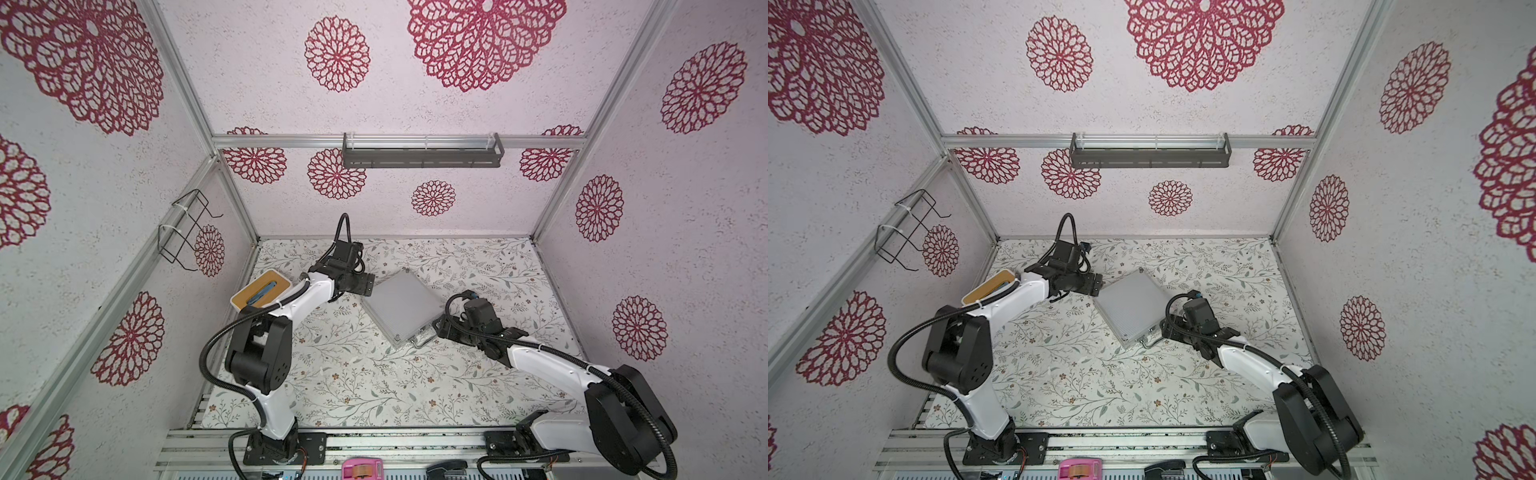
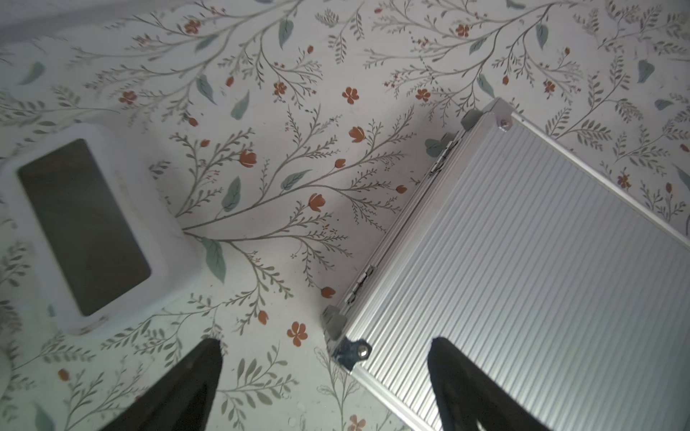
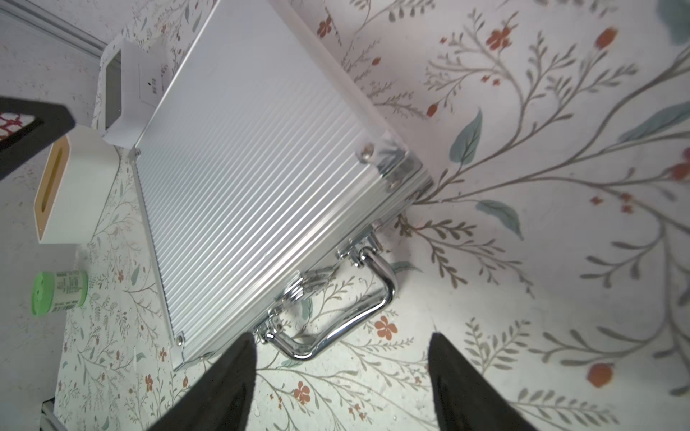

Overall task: Close the poker set cases
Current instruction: Fasten the fastener on the poker set case, then reset both arms

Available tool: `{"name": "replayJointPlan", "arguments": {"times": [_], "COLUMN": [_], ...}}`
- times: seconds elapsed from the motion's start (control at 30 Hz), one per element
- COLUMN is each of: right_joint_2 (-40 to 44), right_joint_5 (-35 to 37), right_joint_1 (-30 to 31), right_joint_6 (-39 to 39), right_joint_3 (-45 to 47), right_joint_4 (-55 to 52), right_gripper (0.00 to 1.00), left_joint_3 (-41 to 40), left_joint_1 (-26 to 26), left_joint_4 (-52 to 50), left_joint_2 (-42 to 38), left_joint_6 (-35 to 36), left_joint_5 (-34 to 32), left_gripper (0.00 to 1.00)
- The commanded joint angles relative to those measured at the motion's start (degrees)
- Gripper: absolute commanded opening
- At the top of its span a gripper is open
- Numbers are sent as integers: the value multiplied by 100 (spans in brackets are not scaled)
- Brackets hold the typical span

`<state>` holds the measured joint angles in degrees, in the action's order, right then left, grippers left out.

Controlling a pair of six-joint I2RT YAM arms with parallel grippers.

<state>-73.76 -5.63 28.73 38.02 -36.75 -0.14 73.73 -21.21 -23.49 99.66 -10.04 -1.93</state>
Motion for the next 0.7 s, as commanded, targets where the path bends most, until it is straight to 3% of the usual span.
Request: {"name": "replayJointPlan", "arguments": {"times": [0.0,0.1,0.33,0.47,0.67], "right_joint_2": [265,342,422,387,-139], "right_joint_5": [324,520,1627,2322,2355], "right_joint_1": [-309,-588,-1127,-1390,-1958], "right_joint_6": [-837,-1288,-2375,-3076,-3806], "right_joint_3": [-268,-368,-497,-105,667], "right_joint_4": [-162,-145,284,1288,3240], "right_gripper": [87,99,99,99,99], "left_joint_3": [-686,-1206,-2430,-3027,-3843], "left_joint_1": [7,51,426,748,1155], "left_joint_4": [1081,1485,2348,2775,3841], "left_joint_2": [-614,-1064,-2046,-2470,-2910], "left_joint_6": [-229,-300,-576,-410,212], "left_joint_5": [-491,-789,-1555,-2090,-2765], "left_gripper": [96,98,97,97,97]}}
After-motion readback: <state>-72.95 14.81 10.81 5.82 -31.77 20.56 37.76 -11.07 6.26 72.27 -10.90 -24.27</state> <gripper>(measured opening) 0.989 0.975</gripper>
